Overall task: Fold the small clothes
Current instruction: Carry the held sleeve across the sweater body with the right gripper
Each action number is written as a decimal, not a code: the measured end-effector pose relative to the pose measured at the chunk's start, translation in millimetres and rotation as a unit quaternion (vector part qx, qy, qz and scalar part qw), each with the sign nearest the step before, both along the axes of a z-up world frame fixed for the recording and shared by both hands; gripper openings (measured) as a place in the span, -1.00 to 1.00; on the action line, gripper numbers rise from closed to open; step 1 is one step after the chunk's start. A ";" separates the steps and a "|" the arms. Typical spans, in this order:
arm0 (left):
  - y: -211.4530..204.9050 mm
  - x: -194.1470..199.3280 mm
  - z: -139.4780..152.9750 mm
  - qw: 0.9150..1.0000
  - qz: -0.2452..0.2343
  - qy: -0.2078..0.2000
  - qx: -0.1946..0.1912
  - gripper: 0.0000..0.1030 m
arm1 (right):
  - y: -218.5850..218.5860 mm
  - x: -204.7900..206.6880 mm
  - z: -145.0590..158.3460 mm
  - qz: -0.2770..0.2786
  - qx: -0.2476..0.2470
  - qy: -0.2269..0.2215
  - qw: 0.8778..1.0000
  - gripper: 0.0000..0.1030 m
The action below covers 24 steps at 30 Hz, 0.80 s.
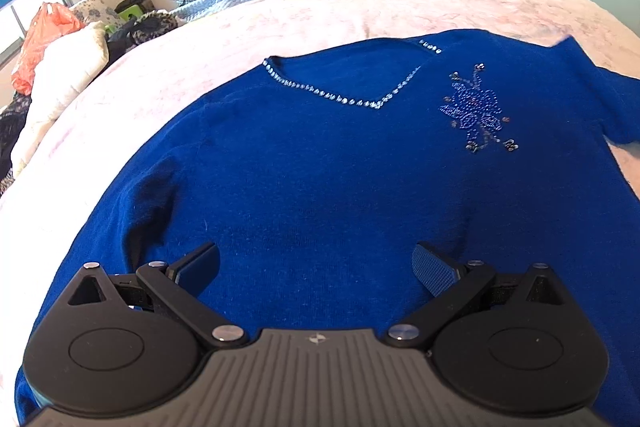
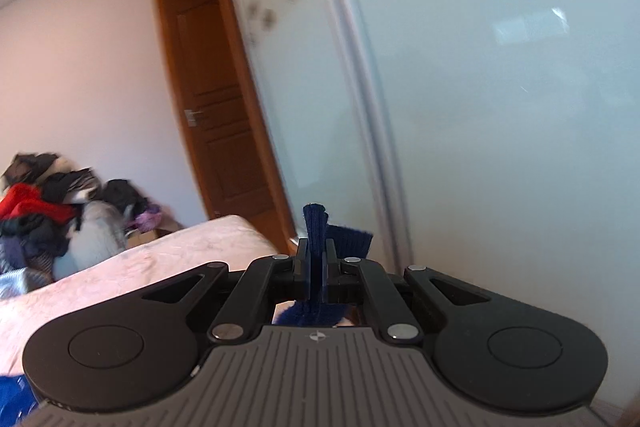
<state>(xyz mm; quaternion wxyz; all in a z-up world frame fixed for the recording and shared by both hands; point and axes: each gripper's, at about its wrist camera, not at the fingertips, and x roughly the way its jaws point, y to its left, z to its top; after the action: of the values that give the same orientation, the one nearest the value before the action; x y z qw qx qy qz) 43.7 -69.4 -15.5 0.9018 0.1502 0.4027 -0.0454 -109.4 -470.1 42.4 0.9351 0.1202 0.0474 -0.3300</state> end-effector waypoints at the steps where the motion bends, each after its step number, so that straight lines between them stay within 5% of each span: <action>1: 1.4 0.4 -0.8 1.000 0.002 0.002 -0.003 1.00 | 11.6 4.2 3.8 0.011 -0.018 0.004 1.000 -0.86; 9: 9.5 1.1 -2.6 1.000 0.011 0.005 -0.008 1.00 | 106.4 29.1 14.6 0.165 -0.040 0.005 0.986 -0.86; 15: 17.2 2.4 -3.9 1.000 0.021 0.004 -0.007 1.00 | 161.9 61.1 -1.6 0.266 0.027 0.019 0.964 -0.86; 24: 29.2 5.6 -5.3 0.999 0.034 0.002 -0.008 1.00 | 210.1 76.0 -31.5 0.324 0.120 0.048 0.937 -0.85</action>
<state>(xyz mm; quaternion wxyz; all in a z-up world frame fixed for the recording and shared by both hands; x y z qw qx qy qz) 49.4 -40.2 -20.8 0.9034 0.1287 0.4086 -0.0181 -33.3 -259.9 11.0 0.9665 0.1939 0.1680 -0.0062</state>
